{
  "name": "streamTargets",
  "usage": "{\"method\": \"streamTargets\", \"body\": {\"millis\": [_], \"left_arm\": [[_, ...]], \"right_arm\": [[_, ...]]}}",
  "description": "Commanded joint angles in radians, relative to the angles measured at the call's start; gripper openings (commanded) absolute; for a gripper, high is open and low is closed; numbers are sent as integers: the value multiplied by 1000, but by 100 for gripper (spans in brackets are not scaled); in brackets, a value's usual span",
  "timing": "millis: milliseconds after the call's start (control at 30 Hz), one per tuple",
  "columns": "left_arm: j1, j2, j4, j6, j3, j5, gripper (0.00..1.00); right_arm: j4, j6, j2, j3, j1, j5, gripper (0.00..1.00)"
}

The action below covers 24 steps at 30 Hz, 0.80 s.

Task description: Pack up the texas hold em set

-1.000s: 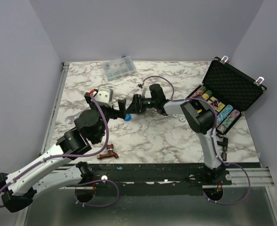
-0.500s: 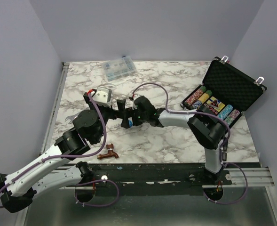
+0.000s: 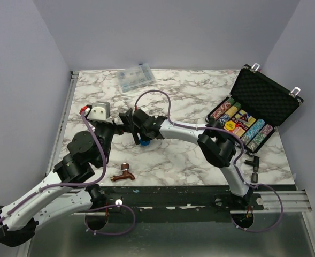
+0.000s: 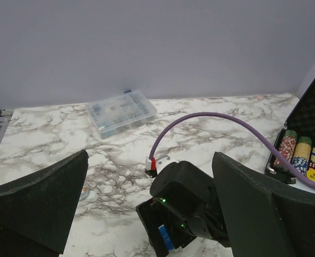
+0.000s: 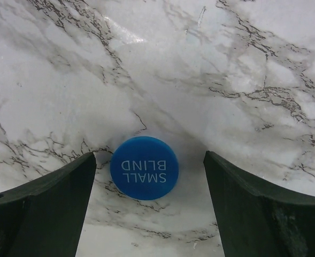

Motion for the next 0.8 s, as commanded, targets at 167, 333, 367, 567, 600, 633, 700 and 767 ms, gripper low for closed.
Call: {"method": "streamTargets", "body": {"millis": [167,333,367,567,600,633,700,767], "left_arm": [[4,6,-5,0,10,-7,99],[4,5,-10,-6,11,6,99],[4,7,-10,-6,11,5,99],[3,20,-18,-12,14,13,99],[4,23,-19,-12,15,15,99],[4,27,-23,-15,17,17,99],[4,34,-29,-20,21,23,99],[4,38,-38,-26,25,31,99]], "right_arm": [[-335,-49,153,117,21,13,75],[-429,-77,233,196,24,20,66],[-430,-82,240,196,25,10,64],[-390,-81,208,106,24,-21,51],[-389,-81,196,79,25,-15,51],[-391,-81,175,47,23,-1,51],[-401,-82,135,-28,20,30,51],[-411,-83,84,-108,9,44,51]]}}
